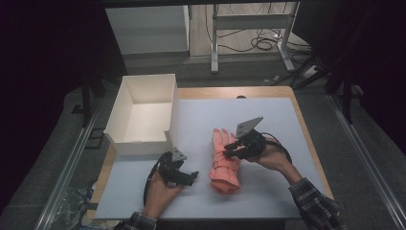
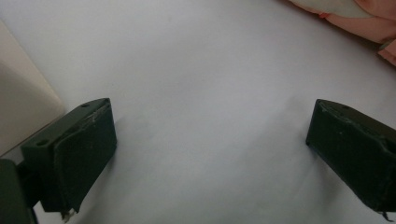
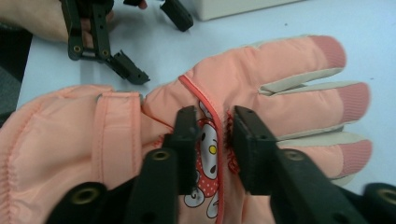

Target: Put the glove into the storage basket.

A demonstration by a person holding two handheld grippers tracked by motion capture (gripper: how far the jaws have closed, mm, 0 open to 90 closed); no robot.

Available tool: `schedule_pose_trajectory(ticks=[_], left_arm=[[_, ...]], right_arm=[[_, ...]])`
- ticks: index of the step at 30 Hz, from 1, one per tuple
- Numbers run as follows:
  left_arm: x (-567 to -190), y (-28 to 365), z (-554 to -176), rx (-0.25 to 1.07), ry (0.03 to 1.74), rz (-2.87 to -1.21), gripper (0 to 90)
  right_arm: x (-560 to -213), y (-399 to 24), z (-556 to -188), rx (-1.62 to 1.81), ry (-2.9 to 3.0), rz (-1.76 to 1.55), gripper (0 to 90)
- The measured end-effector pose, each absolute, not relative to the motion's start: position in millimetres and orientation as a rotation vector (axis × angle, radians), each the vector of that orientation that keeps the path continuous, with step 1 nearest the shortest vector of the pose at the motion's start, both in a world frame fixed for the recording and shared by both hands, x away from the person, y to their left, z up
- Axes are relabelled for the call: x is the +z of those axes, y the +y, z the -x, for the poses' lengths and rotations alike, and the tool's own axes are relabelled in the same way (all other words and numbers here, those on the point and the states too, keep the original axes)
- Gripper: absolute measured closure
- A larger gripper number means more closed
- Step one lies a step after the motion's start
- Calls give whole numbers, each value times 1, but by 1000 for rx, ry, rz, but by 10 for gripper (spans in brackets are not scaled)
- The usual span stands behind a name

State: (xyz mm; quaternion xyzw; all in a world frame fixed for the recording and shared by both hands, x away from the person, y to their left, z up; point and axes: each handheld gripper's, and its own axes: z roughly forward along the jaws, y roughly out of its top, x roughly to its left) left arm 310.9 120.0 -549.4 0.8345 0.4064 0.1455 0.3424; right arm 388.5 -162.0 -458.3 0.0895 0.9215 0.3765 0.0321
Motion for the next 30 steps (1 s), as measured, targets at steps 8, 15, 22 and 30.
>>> schedule_pose_trajectory(ticks=[8,15,22,30], left_arm=[[-549,120,-311,378,1056,-2169,17],[-549,120,-311,378,1057,-2170,17],[-549,120,-311,378,1056,-2169,17],[-550,120,-311,378,1060,-2162,17]], right_arm=[[-453,-164,-385,1195,2778,-312,568],[-449,-169,-384,1214,2734,-374,528],[-450,-176,-382,1226,2694,-466,498],[-452,-193,-377,1260,2650,-563,473]])
